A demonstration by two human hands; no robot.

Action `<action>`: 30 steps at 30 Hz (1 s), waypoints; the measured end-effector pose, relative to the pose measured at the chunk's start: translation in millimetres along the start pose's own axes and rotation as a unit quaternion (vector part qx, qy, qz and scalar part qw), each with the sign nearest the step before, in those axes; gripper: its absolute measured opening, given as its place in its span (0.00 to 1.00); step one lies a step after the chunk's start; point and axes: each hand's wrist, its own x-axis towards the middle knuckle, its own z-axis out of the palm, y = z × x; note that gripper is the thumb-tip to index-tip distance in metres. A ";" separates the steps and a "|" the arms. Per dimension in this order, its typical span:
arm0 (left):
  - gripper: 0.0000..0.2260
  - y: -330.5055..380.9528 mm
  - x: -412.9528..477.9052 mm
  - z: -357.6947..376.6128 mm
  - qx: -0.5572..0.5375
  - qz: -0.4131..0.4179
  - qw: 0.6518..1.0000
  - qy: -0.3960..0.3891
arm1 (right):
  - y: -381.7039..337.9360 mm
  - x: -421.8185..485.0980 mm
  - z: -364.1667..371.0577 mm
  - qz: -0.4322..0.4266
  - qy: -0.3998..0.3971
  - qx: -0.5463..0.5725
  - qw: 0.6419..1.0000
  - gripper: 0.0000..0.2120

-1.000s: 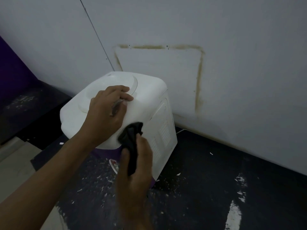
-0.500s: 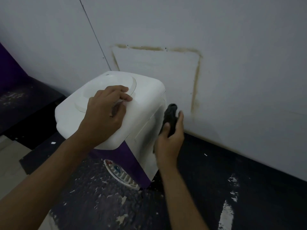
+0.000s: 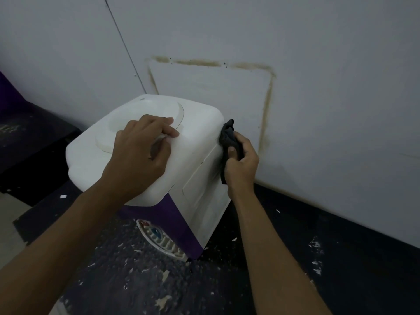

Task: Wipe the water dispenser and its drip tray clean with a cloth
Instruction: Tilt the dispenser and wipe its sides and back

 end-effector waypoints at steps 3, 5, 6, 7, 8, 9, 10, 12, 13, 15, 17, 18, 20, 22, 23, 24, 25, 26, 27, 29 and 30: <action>0.10 -0.6 -0.5 -0.5 0.002 0.003 1.000 -0.003 | 5.6 -34.5 2.8 0.012 0.007 0.017 1.000 0.23; 0.10 -1.6 -0.2 -0.9 0.003 0.001 1.000 -0.007 | 12.1 -61.1 0.2 0.015 -0.022 0.031 0.999 0.25; 0.10 -1.7 0.0 -1.4 0.004 0.002 1.000 -0.008 | 14.4 -73.1 -3.0 0.016 -0.038 0.036 0.998 0.26; 0.10 -1.6 0.1 -1.7 0.006 0.003 1.000 -0.009 | 15.6 -81.9 -7.0 0.023 -0.051 0.041 0.998 0.27; 0.10 -1.1 0.0 -2.1 0.008 0.005 1.000 -0.008 | 15.9 -85.0 -10.8 0.035 -0.056 0.047 0.997 0.27; 0.11 -0.2 -0.1 -2.1 0.009 0.005 1.000 -0.007 | 14.6 -81.8 -13.6 0.051 -0.047 0.050 0.996 0.27; 0.11 0.9 -0.2 -1.9 0.010 0.004 1.000 -0.007 | 13.4 -73.6 -15.2 0.072 -0.028 0.057 0.995 0.26; 0.12 3.2 -0.6 -1.5 0.009 0.002 1.000 -0.009 | 6.3 -48.7 -15.5 0.108 0.017 0.090 0.990 0.25; 0.12 3.7 -0.8 -1.6 0.009 0.002 1.000 -0.008 | 1.1 -35.5 -13.6 0.112 0.031 0.103 0.988 0.27; 0.12 3.6 -1.3 -1.4 0.009 0.001 1.000 -0.006 | -9.0 -17.9 -3.9 0.082 0.030 0.095 0.992 0.32; 0.12 3.1 -1.5 -1.4 0.009 0.001 1.000 -0.004 | -14.7 -16.7 9.2 0.022 0.014 0.067 0.997 0.35; 0.11 2.6 -1.4 -1.2 0.008 0.001 1.000 -0.003 | -14.9 -20.7 14.4 0.002 0.011 0.060 0.998 0.37; 0.10 2.7 -2.0 0.2 0.008 0.002 1.000 -0.002 | -11.7 -37.1 18.6 -0.009 0.007 0.059 0.998 0.38; 0.10 1.9 -2.0 -0.2 0.010 0.002 1.000 0.002 | -5.6 -60.2 17.7 -0.018 -0.018 0.060 0.998 0.37; 0.10 2.0 -1.8 -0.3 0.010 0.003 1.000 0.003 | -4.1 -73.0 14.6 -0.021 -0.036 0.057 0.998 0.37; 0.10 2.5 -1.5 -0.8 0.011 0.003 1.000 0.003 | -4.8 -84.0 10.6 -0.026 -0.054 0.051 0.997 0.36; 0.10 2.7 -1.4 -1.5 0.010 0.004 1.000 0.004 | -4.9 -90.3 6.5 -0.024 -0.069 0.052 0.996 0.35; 0.10 3.1 -1.4 -1.7 0.009 0.005 1.000 0.005 | -5.9 -89.2 2.6 -0.001 -0.076 0.062 0.995 0.34; 0.11 3.7 -1.5 -1.4 0.008 0.004 1.000 0.004 | -8.8 -82.0 -0.7 0.037 -0.067 0.079 0.994 0.33; 0.12 5.1 -1.7 -2.4 0.006 -0.002 1.000 0.000 | -15.7 -57.4 -3.5 0.099 -0.019 0.108 0.989 0.29; 0.12 4.9 -1.8 -2.6 0.003 -0.005 1.000 0.000 | -20.9 -43.1 -2.8 0.103 0.002 0.116 0.988 0.27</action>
